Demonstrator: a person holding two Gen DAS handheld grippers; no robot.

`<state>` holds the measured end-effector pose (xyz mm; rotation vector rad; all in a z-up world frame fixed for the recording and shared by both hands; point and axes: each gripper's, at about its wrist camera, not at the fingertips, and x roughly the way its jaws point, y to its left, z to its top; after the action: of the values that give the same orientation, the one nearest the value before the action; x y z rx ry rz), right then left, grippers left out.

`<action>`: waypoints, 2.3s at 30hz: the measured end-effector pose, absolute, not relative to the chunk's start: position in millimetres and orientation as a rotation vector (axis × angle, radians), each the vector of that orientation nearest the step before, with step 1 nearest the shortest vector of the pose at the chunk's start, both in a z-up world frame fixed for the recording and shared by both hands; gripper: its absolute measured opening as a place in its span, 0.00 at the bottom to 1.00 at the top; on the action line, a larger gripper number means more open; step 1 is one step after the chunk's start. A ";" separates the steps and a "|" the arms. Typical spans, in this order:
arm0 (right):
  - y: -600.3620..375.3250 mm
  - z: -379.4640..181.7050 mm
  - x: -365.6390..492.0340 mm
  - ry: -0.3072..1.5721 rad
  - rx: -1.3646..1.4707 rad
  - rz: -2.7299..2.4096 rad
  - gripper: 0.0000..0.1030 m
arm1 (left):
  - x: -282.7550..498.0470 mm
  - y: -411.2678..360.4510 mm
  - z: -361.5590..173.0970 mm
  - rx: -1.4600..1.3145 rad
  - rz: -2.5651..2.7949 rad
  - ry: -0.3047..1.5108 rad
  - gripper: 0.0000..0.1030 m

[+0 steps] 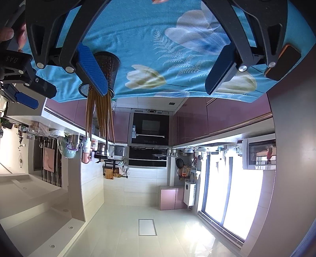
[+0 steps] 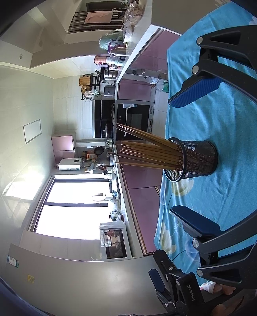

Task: Organize utensils

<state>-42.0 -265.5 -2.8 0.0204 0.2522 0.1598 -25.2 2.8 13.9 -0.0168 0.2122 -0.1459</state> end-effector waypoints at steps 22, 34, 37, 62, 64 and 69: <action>-270.9 -0.5 -46.9 0.231 0.028 0.142 0.93 | -30.8 -3.4 14.0 -0.020 -0.149 0.202 0.94; -269.6 0.6 -47.2 0.223 0.023 0.139 0.93 | -29.0 -4.7 13.2 -0.028 -0.151 0.206 0.94; -269.6 0.3 -46.7 0.223 0.020 0.139 0.93 | -29.2 -4.8 13.3 -0.028 -0.151 0.205 0.94; -271.3 1.5 -47.0 0.220 0.024 0.138 0.93 | -27.0 -5.6 13.4 -0.029 -0.151 0.206 0.94; -270.9 1.5 -46.9 0.220 0.025 0.139 0.93 | -27.5 -5.5 13.3 -0.029 -0.148 0.204 0.94; -271.0 1.5 -46.8 0.220 0.026 0.140 0.93 | -27.3 -5.4 13.4 -0.028 -0.150 0.205 0.94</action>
<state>-46.8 -271.0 1.5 0.0256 0.2205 0.1401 -27.3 -5.4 13.4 -0.0285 0.2048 -0.1496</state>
